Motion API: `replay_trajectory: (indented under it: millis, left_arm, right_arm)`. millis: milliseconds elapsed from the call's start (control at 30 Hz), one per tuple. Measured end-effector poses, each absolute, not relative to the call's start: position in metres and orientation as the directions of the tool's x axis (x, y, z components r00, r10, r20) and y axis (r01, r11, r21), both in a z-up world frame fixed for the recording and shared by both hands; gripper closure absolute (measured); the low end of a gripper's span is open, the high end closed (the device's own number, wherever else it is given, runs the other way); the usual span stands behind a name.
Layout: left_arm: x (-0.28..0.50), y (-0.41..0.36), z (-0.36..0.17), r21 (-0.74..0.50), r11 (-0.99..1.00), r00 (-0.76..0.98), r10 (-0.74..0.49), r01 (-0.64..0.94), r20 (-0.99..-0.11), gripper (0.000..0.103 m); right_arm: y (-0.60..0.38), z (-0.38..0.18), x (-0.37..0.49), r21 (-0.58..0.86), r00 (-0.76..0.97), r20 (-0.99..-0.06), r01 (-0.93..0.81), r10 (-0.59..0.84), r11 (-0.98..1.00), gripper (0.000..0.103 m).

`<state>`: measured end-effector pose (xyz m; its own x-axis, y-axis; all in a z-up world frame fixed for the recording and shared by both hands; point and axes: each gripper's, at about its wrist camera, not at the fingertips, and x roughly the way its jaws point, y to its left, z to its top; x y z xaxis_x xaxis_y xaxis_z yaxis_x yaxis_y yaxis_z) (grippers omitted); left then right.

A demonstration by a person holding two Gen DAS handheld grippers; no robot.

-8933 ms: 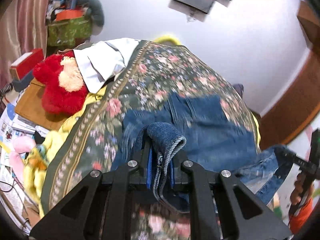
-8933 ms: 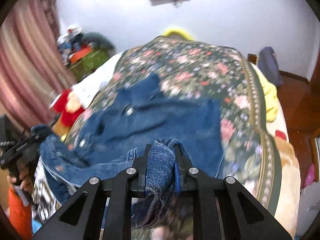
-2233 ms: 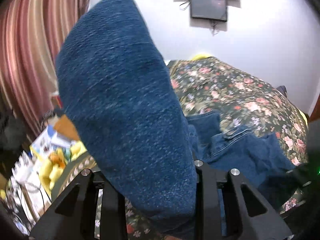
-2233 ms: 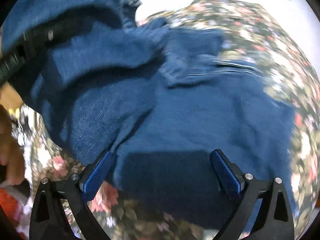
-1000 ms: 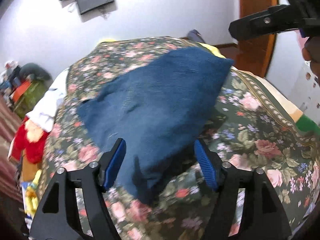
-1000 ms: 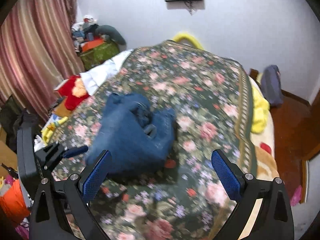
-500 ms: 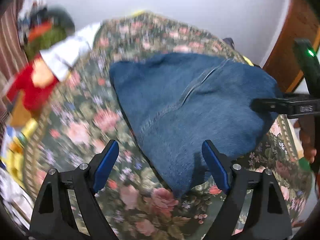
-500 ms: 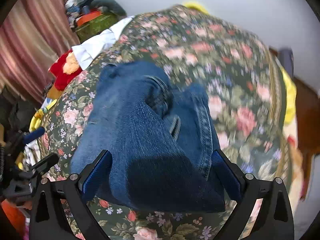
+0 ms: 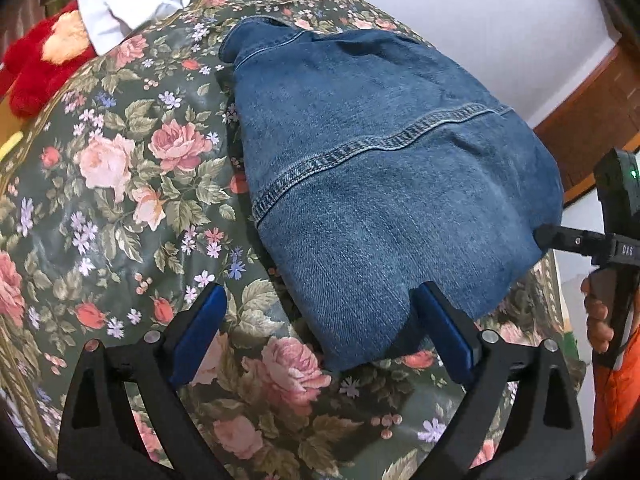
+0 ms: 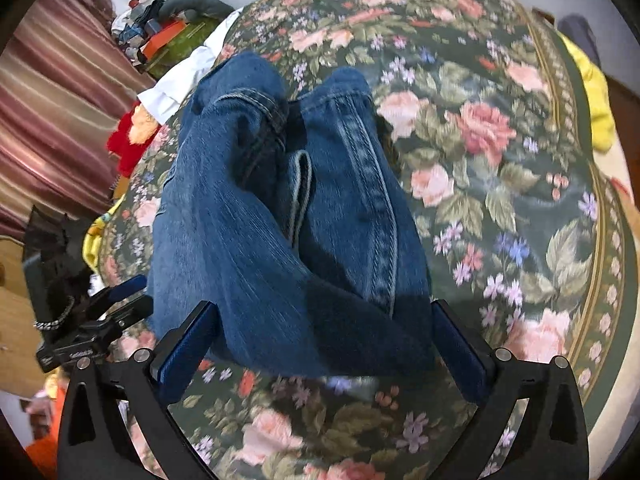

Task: Fold large clothes

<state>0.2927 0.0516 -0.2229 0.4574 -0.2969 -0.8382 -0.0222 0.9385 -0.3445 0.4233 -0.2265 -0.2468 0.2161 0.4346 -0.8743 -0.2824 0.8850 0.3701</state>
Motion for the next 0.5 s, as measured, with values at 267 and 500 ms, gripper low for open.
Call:
replay_trajectory:
  millis: [267, 500]
  left_arm:
    - [0.311, 0.073, -0.206, -0.395, 0.918, 0.455, -0.337, -0.034, -0.824, 0.007]
    - [0.348, 0.085, -0.228, -0.525, 0.845, 0.399, -0.448, -0.103, -0.800, 0.007]
  right_arm:
    - [-0.216, -0.218, 0.434, 0.284, 0.208, -0.903, -0.365, 0.375, 0.887, 0.000]
    - [-0.186, -0.215, 0.466, 0.284, 0.168, -0.905, -0.443, 0.390, 0.850, 0.000]
